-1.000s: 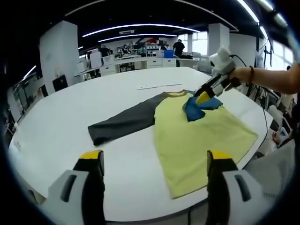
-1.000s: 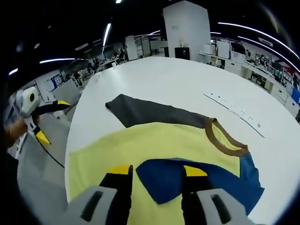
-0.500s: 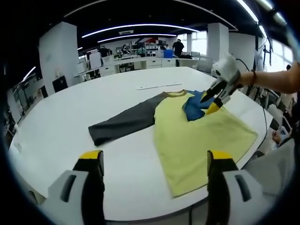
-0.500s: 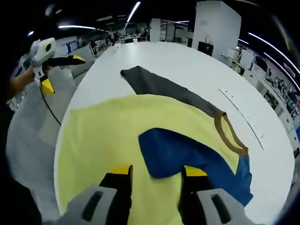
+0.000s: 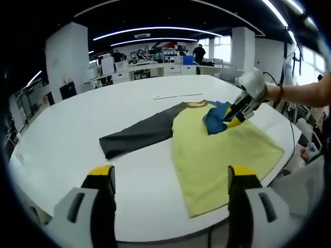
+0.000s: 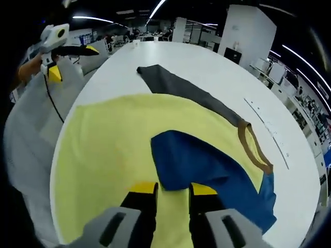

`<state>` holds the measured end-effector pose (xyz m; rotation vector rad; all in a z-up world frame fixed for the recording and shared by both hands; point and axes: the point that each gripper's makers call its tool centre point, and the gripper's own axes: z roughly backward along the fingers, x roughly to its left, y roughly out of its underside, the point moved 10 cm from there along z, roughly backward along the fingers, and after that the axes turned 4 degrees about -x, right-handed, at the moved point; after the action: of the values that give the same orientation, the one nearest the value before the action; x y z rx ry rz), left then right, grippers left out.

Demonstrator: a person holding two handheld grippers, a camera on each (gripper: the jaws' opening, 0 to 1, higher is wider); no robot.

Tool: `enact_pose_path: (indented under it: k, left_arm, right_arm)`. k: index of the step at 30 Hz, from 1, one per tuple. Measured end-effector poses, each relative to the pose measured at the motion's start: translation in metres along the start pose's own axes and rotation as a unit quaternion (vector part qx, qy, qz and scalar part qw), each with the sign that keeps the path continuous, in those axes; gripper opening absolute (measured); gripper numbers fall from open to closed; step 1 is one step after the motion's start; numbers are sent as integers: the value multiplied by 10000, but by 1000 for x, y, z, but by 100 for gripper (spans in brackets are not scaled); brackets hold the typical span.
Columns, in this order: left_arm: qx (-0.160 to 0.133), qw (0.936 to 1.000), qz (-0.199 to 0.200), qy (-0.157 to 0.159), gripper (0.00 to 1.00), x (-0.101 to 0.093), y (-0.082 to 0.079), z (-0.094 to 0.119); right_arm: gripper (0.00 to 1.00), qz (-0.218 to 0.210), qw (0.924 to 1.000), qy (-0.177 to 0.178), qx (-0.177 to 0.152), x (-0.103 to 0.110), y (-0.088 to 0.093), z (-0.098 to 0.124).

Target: Fold the garment on the visible template until the final outline fits inside the template.

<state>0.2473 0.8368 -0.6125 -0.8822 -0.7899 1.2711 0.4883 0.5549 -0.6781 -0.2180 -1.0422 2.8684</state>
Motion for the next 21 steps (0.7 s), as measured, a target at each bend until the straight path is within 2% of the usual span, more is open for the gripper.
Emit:
enact_pose_path:
  k: [11, 21]
  left_arm:
    - [48, 10000, 11, -27, 86, 1, 1, 0]
    - [70, 9999, 31, -73, 86, 3, 2, 3]
  right_arm:
    - [12, 54, 9999, 37, -132, 0, 4, -5]
    - [9, 89, 10000, 3, 6, 2, 8, -12]
